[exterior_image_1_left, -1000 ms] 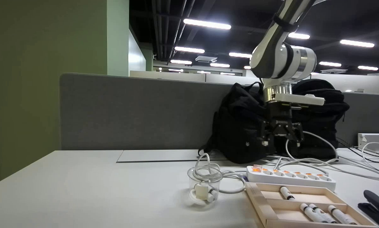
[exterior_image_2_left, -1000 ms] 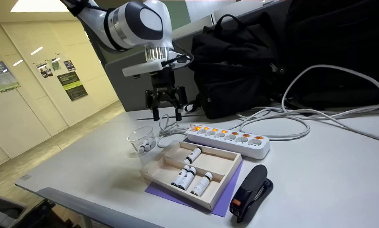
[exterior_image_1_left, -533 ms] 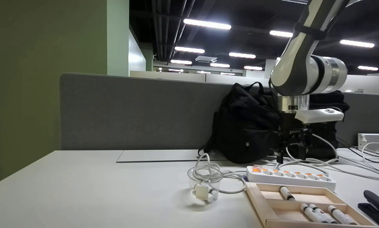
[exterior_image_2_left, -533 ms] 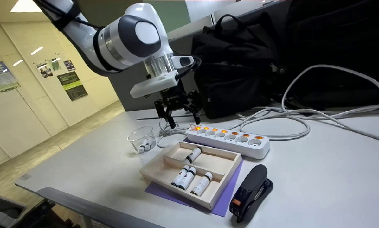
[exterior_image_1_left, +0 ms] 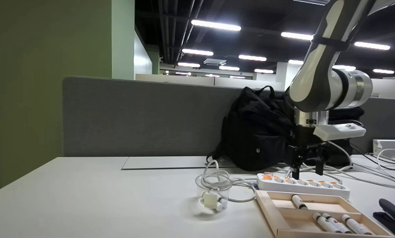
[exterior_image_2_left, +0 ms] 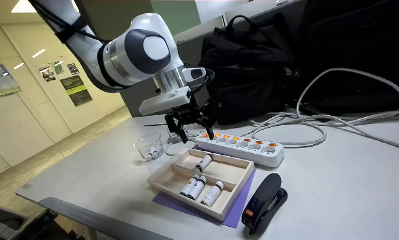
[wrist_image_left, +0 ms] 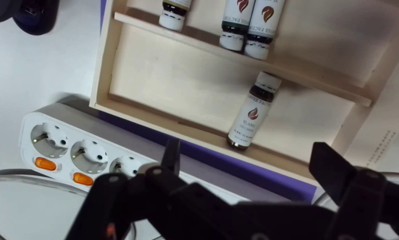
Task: Put three bottles in the cardboard box and put it in the colourless bowl
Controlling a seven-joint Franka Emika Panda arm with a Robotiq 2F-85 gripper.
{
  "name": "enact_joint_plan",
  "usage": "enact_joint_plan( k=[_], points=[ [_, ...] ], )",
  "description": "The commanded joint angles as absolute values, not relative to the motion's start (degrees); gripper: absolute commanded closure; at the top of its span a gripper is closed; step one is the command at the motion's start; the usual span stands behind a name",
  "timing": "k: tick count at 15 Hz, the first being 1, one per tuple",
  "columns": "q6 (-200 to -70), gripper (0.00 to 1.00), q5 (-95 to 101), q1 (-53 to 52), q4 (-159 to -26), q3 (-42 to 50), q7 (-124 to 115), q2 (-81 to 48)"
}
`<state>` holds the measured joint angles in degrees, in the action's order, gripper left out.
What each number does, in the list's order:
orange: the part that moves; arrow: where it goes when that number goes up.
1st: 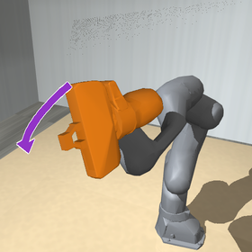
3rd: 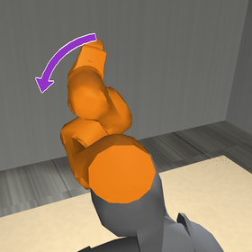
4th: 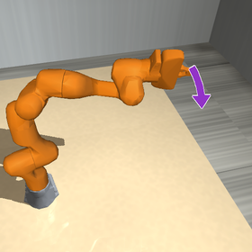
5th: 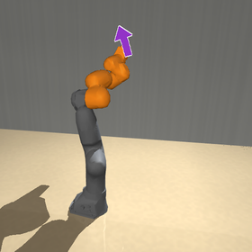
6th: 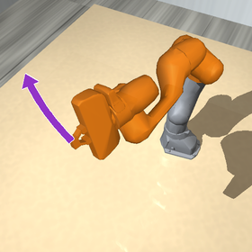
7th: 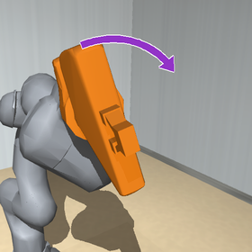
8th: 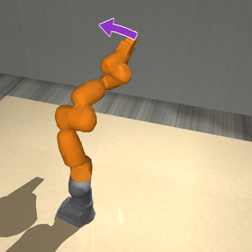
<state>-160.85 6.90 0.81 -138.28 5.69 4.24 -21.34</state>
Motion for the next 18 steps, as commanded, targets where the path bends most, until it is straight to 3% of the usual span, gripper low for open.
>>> enact_joint_plan(
  k=[1, 10, 11, 12, 18],
  points=[
    [-160.65, 0.0, 7.23, 1.22, -138.15, 5.34, 4.02, -21.29],
    [-170.73, 0.0, 1.1, 4.93, -135.29, 0.19, 4.45, -33.56],
    [-170.99, 0.25, 0.87, 5.13, -134.97, 0.21, 4.35, -34.6],
    [-171.06, 0.25, 0.62, 5.29, -134.61, 0.25, 4.17, -35.33],
    [-168.82, 0.68, -0.82, 6.75, -132.7, -0.88, 4.25, -36.09]
  ],
)
